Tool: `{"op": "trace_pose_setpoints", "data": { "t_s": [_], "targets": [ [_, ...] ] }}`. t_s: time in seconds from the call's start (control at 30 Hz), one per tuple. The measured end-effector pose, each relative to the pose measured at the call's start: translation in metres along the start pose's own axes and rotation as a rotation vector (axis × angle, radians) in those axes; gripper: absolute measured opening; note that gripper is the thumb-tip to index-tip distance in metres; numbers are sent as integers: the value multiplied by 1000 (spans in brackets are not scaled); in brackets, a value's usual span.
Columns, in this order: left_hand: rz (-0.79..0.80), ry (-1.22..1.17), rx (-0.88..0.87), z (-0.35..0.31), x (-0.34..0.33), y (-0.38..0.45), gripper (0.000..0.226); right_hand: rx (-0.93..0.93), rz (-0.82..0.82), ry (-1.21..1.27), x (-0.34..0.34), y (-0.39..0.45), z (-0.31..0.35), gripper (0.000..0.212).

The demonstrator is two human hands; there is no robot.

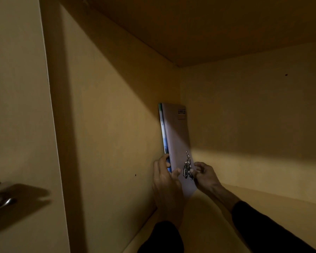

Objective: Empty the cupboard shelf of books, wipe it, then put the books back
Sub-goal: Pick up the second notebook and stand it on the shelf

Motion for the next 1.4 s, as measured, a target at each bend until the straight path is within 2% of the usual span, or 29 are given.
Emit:
{"op": "trace_pose_setpoints", "data": {
  "t_s": [0.2, 0.3, 0.4, 0.5, 0.6, 0.67, 0.93, 1.23, 1.4],
  "targets": [
    [-2, 33, -39, -3, -1, -1, 54, -5, 0, -26, 2, 0, -1, 18],
    [9, 53, -75, -5, -2, -1, 58, 26, 16, -85, 4, -14, 16, 11],
    [13, 67, -113, -9, 0, -1, 60, 89, -7, -258, 8, -20, 25, 17],
    [10, 73, -147, -10, 0, -2, 60, 174, 37, -462, 12, -29, 34, 9],
    [16, 81, -152, -10, -1, -1, 60, 216, 55, -550, 14, -38, 44, 20],
    [16, 92, -154, -12, -2, -1, 60, 231, 79, -588, 17, -44, 52, 17],
    [36, 134, -216, -25, 0, -2, 54, 227, 154, -665, 36, -73, 81, 53],
    [57, 67, -174, -21, 1, -11, 42, 194, 191, -772, 55, -105, 89, 53],
    [152, 103, -175, -22, -1, -23, 42, 174, 205, -806, 59, -118, 87, 54]
  ]
}}
Point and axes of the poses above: each hand's wrist, its own y-axis towards the middle knuckle, its own x-axis out of the back of the hand, z = x × y, the point moved 3 cm from there along y, towards the middle knuckle, and after that the axes turned 3 degrees about y, right-handed, at the moved point
